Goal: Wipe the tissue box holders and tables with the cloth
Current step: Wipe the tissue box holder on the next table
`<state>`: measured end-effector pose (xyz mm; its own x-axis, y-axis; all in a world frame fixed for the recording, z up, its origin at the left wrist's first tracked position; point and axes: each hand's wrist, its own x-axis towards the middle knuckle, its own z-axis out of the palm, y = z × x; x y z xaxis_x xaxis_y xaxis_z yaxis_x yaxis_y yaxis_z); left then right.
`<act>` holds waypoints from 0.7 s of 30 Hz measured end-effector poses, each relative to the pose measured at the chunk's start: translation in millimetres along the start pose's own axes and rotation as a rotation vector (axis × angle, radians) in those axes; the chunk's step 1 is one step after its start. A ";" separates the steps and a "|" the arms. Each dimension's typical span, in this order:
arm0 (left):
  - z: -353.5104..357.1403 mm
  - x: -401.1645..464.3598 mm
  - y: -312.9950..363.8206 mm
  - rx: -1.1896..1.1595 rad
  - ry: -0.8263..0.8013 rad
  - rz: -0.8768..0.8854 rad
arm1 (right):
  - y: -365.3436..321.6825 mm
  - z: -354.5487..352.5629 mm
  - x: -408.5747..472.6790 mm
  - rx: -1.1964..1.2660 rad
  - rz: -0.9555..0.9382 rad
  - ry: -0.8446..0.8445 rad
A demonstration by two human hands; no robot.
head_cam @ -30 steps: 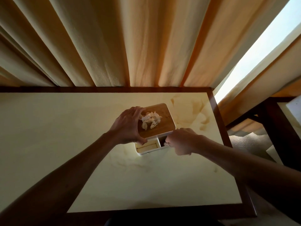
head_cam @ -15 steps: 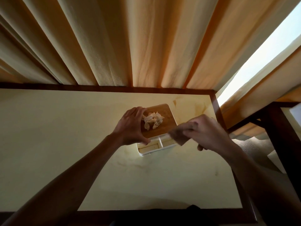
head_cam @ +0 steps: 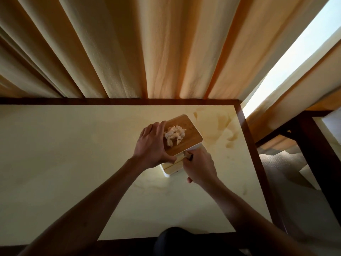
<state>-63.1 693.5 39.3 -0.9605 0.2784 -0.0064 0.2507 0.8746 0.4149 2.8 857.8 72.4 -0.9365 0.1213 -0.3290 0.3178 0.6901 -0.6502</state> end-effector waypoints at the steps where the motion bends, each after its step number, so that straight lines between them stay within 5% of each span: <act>1: 0.5 -0.1 -0.5 -0.004 0.007 0.009 | 1.5 -4.5 5.2 -0.029 -0.009 -0.048; 5: 0.9 1.9 -1.8 -0.012 0.009 0.030 | 5.9 -29.7 29.6 -0.158 -0.094 -0.350; 10: 0.8 0.5 0.7 0.009 0.015 0.036 | 1.9 -41.5 59.5 -0.318 0.056 -0.668; 21: -1.2 -0.6 -3.5 0.014 -0.029 0.041 | 14.0 -44.0 65.0 -0.297 0.062 -0.716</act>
<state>-63.5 689.7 39.0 -0.9455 0.3251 -0.0160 0.2915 0.8677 0.4027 -60.1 906.8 72.0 -0.5626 -0.2547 -0.7865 0.2189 0.8715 -0.4388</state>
